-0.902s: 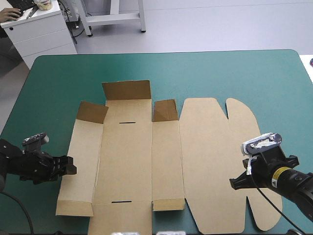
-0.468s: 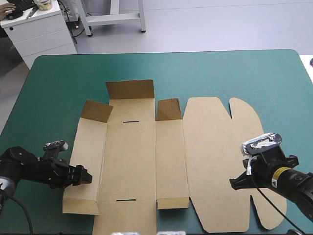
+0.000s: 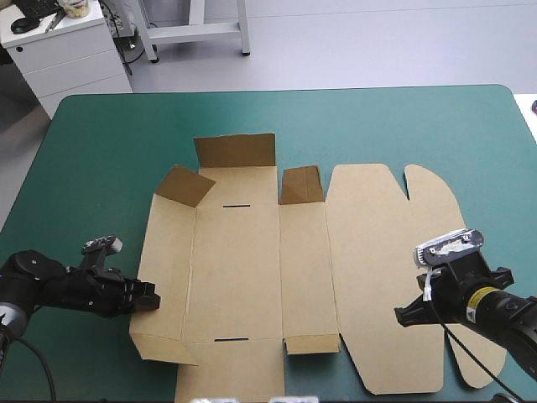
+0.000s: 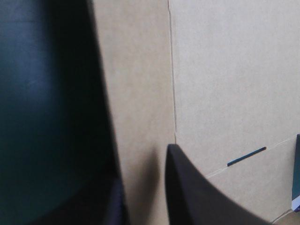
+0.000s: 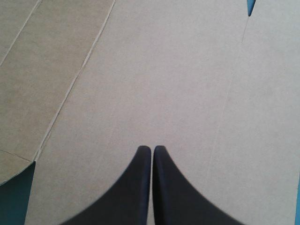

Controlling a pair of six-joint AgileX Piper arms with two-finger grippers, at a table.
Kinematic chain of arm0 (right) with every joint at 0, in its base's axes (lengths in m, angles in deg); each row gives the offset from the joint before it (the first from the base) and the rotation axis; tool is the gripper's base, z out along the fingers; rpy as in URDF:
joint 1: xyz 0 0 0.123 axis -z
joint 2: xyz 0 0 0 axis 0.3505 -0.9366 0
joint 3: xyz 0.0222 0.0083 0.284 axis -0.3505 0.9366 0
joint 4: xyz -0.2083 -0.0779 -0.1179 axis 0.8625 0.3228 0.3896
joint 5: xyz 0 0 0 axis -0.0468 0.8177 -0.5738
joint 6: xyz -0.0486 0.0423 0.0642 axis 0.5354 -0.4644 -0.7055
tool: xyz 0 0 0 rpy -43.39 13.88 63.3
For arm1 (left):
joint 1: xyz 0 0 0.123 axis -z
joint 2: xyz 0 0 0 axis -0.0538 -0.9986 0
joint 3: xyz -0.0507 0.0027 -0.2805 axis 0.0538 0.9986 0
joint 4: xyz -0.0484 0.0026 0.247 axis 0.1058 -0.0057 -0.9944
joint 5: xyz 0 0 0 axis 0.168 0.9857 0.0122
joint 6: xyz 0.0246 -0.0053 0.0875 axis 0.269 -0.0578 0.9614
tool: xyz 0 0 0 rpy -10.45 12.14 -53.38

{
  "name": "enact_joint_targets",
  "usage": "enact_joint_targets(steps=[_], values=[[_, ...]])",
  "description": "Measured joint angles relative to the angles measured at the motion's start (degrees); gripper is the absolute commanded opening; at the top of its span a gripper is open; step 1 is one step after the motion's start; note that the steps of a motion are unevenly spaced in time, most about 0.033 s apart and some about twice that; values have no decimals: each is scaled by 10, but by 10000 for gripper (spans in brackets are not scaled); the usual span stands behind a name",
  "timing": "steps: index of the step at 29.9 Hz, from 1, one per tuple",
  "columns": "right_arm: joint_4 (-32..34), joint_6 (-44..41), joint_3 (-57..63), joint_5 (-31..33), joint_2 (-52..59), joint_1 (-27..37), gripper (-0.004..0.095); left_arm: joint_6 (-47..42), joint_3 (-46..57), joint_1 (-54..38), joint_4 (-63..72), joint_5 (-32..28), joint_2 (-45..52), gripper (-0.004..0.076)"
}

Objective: Fold the box

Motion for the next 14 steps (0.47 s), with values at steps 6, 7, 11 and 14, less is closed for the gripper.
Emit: enact_joint_targets(steps=[6, 7, 11, 14], values=[[0, 0, 0, 2, 0, 0, -1, 0, -1, 0, 19, 14, 1, -1], [0, 0, 0, 2, 0, 0, -1, 0, -1, 0, 21, 16, 1, -6], [-1, 0, 0, 5, 0, 0, -1, -13, -18, 1, 19, 33, 1, -10], [-4, 0, 0, 6, 0, 0, -1, -24, -59, 1, 6, 44, -1, -10]])
